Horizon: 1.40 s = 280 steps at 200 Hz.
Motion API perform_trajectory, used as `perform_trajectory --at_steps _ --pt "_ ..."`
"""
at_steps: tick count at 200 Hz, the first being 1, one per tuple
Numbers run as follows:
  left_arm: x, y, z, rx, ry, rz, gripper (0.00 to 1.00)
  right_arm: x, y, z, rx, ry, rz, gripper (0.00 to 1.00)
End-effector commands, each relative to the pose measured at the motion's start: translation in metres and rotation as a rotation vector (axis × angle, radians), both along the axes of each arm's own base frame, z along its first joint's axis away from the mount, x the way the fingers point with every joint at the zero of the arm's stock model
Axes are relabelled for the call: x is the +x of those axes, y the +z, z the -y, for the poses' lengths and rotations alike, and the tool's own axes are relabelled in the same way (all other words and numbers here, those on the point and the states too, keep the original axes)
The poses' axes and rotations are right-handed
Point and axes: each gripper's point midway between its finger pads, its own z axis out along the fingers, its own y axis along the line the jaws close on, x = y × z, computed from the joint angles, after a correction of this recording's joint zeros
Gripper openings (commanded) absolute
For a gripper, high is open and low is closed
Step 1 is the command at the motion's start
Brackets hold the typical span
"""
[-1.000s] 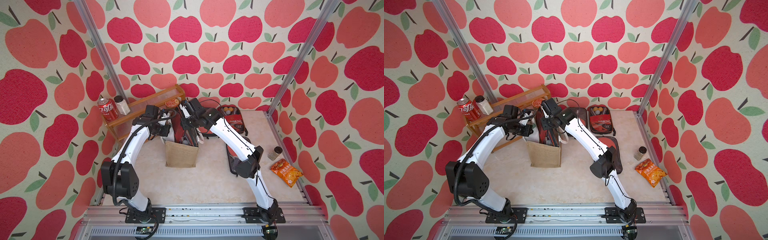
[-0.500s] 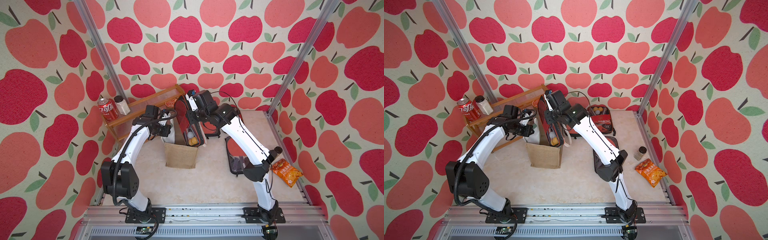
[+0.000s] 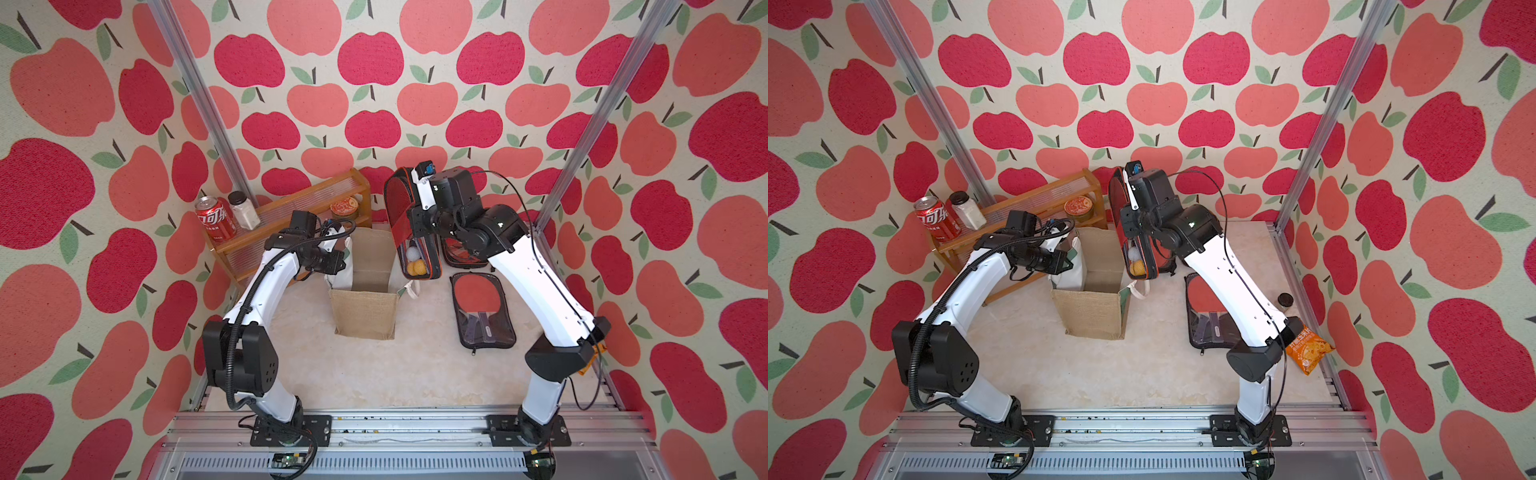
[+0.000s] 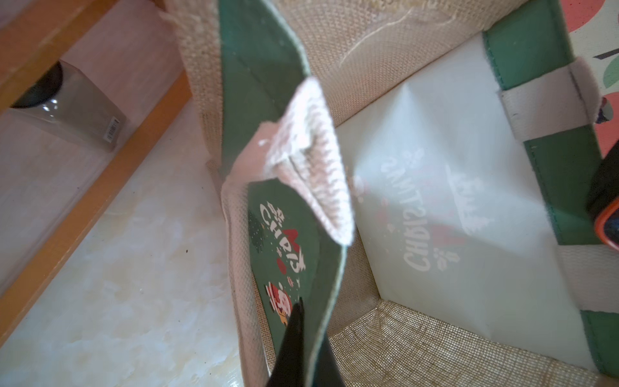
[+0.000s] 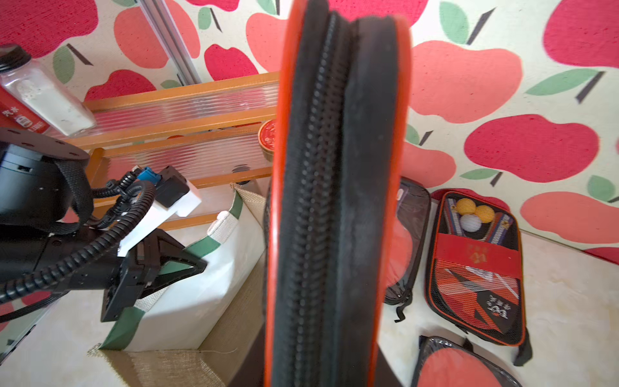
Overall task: Remove the ping pong set from the canvas bag
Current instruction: Place the canvas bag at the center of the board.
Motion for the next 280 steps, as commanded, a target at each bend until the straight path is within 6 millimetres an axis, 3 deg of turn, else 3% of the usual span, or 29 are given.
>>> perform_trajectory --at_steps 1,42,70,105,139,213,280 --pt "-0.002 0.001 0.000 -0.015 -0.024 -0.022 0.00 0.001 0.058 0.041 0.073 -0.098 0.174 0.00" --pt "0.000 -0.004 -0.003 0.007 -0.011 -0.028 0.00 0.000 0.042 0.084 0.061 -0.194 0.152 0.00" --pt "0.002 -0.003 -0.005 0.019 0.001 -0.022 0.00 0.003 0.007 0.104 0.101 -0.231 0.055 0.00" --pt "0.003 -0.003 -0.010 0.035 0.011 -0.020 0.00 0.001 -0.034 0.116 0.140 -0.251 -0.050 0.00" --pt "0.000 -0.002 -0.015 0.043 0.023 -0.017 0.00 -0.004 -0.072 0.116 0.154 -0.257 -0.146 0.00" --pt "-0.009 0.001 -0.024 0.039 0.033 -0.023 0.00 -0.017 -0.143 0.089 0.282 -0.209 -0.335 0.00" --pt "-0.026 0.001 -0.027 0.042 0.006 -0.041 0.00 -0.027 -0.185 0.077 0.316 -0.175 -0.439 0.00"
